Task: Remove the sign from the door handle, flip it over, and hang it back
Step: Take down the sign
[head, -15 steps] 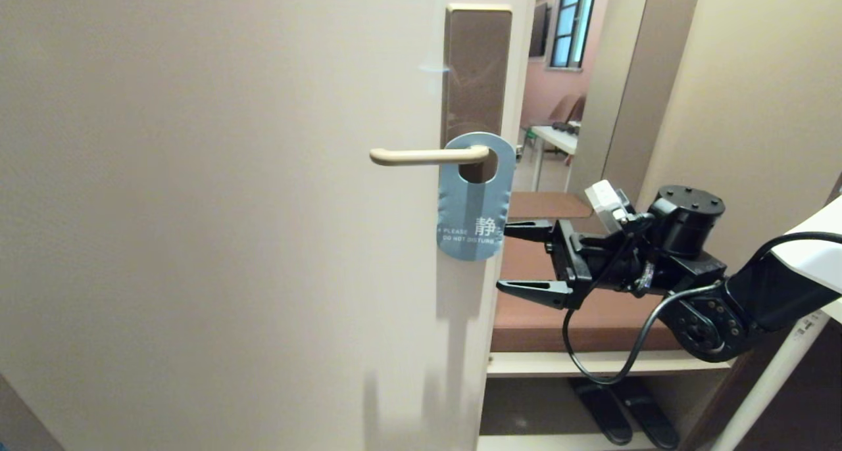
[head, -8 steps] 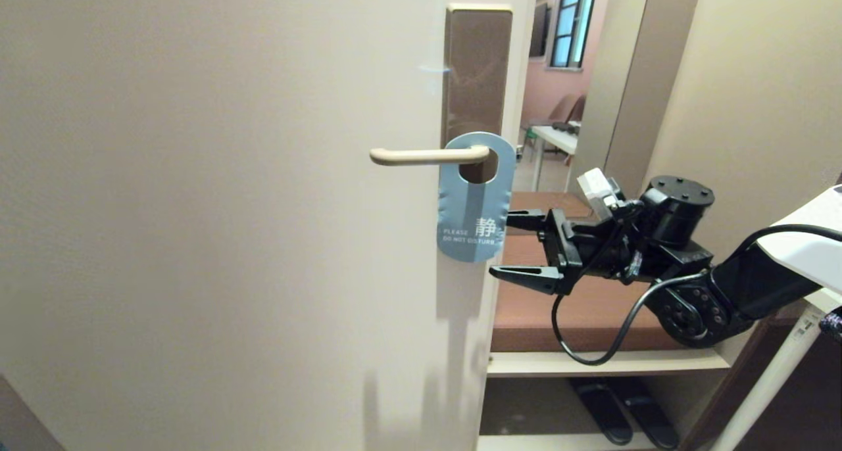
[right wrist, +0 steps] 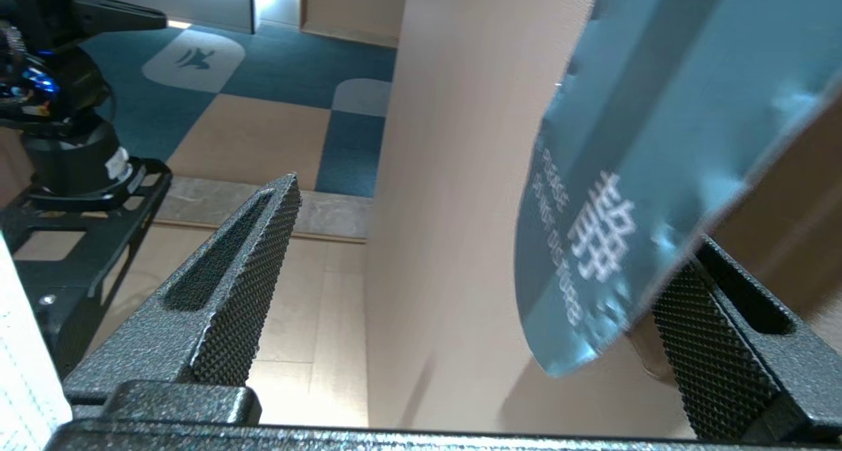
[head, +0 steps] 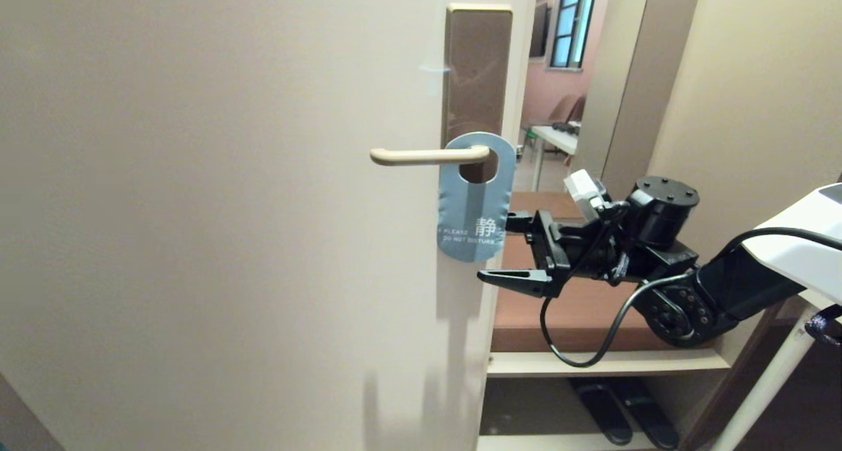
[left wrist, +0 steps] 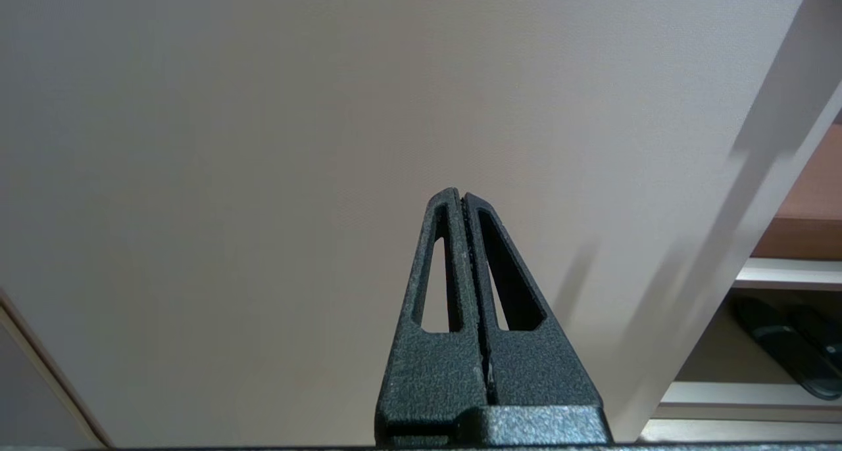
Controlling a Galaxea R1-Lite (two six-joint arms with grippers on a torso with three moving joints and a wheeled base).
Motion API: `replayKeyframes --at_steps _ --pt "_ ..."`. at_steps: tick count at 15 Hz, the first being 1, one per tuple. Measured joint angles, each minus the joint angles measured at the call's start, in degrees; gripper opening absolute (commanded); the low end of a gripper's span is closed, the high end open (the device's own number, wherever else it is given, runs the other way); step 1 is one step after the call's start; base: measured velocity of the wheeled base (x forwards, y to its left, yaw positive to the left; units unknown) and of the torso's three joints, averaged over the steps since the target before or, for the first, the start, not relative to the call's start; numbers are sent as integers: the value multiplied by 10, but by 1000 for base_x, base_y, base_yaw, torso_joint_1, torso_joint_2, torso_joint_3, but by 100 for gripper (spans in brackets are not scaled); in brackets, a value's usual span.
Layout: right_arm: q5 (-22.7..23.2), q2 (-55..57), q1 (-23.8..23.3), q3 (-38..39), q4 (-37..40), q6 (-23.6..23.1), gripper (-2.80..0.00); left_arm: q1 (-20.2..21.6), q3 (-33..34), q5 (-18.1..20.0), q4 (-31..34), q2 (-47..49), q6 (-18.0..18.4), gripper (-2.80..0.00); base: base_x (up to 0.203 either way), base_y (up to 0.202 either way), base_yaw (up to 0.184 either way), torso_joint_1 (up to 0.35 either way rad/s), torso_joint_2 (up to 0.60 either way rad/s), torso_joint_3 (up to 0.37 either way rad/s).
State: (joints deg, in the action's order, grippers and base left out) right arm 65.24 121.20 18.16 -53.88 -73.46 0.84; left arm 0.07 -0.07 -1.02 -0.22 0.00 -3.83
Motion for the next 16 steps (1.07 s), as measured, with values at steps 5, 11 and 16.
replayKeyframes --at_steps 5,11,16 --pt "-1 2 13 -17 0 15 0 0 0 0 0 0 0 -280 0 0 0 0 0 0" --pt "-6 5 16 -41 0 30 0 0 0 0 0 0 0 -280 0 0 0 0 0 0" --pt "-7 6 17 -43 0 30 0 0 0 0 0 0 0 -280 0 0 0 0 0 0"
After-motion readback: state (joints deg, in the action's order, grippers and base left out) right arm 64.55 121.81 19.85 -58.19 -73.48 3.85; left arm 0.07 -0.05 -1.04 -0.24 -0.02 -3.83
